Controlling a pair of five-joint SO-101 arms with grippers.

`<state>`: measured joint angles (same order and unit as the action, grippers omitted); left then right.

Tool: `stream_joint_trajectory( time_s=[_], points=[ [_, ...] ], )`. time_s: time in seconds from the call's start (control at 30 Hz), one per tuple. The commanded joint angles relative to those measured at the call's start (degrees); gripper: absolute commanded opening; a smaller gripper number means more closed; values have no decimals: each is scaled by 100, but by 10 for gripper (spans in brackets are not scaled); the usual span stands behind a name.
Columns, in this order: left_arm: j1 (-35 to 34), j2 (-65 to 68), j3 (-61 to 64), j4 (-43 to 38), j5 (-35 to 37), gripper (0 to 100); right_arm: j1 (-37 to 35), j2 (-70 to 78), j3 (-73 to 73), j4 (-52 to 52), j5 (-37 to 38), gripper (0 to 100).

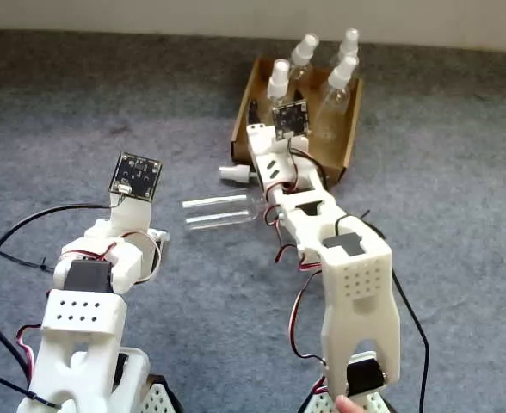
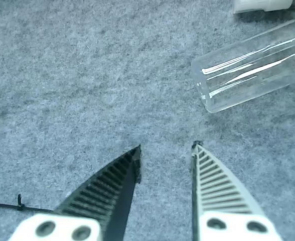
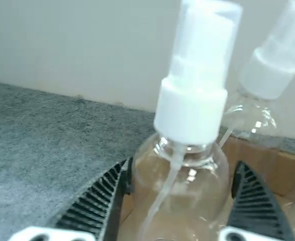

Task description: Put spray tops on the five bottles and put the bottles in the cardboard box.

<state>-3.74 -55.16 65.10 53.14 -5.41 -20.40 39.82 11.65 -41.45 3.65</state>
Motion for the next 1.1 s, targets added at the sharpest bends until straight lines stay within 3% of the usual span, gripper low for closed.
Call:
stream_joint_trajectory(
  time_s=[0.0, 0.9, 1.07],
  points=[
    [-31, -92, -48, -88, -26, 165, 57, -470, -154, -127, -53, 272],
    [-31, -92, -48, -88, -26, 165, -13, -1508, -154, -84, -53, 272],
    [-31, -92, -48, -88, -26, 165, 13, -2000, -198, 708, -53, 272]
  ],
)
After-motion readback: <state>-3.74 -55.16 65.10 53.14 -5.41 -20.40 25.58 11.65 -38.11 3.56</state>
